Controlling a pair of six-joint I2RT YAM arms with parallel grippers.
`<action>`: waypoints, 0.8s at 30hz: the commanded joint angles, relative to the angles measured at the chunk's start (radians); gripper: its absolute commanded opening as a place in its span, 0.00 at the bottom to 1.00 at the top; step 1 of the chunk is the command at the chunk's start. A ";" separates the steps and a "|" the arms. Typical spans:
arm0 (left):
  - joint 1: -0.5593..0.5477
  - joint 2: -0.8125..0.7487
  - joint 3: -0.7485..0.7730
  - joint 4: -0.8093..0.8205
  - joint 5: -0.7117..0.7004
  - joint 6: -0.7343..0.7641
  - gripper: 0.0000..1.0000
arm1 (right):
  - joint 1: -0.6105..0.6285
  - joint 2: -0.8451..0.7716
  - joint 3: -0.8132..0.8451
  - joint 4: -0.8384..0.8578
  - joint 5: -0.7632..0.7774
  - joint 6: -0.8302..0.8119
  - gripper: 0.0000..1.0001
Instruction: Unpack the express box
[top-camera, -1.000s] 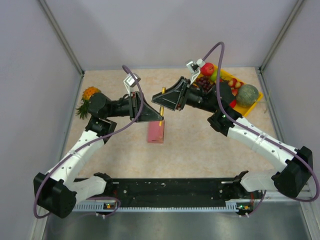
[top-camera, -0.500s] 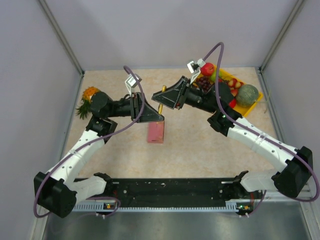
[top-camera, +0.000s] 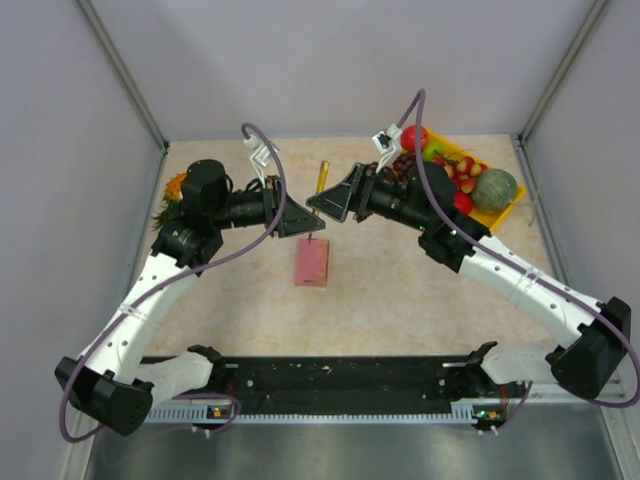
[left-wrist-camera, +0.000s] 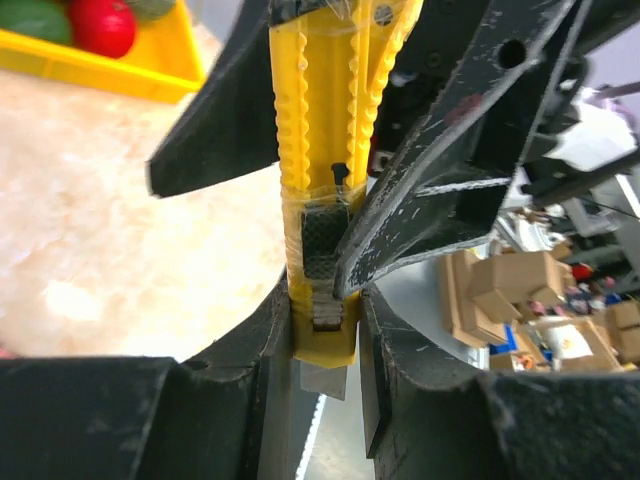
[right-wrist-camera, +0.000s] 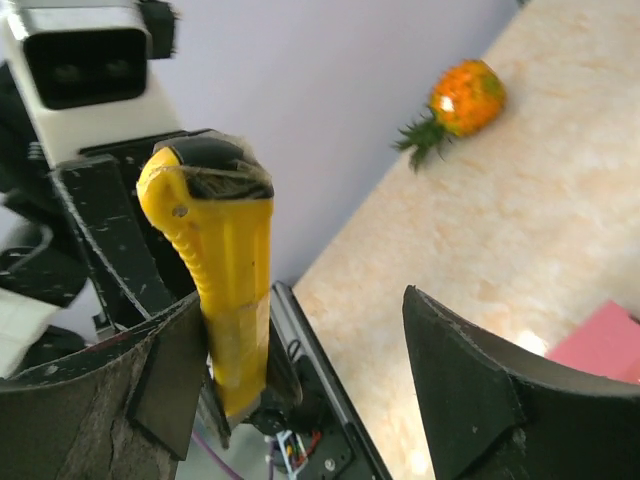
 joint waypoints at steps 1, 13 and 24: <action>-0.007 -0.014 0.070 -0.297 -0.175 0.268 0.06 | 0.002 -0.033 0.108 -0.243 0.150 -0.082 0.74; -0.038 0.006 0.097 -0.440 -0.356 0.391 0.03 | 0.050 0.082 0.289 -0.428 0.314 -0.095 0.68; -0.052 0.013 0.097 -0.465 -0.419 0.414 0.00 | 0.122 0.214 0.381 -0.521 0.439 -0.036 0.35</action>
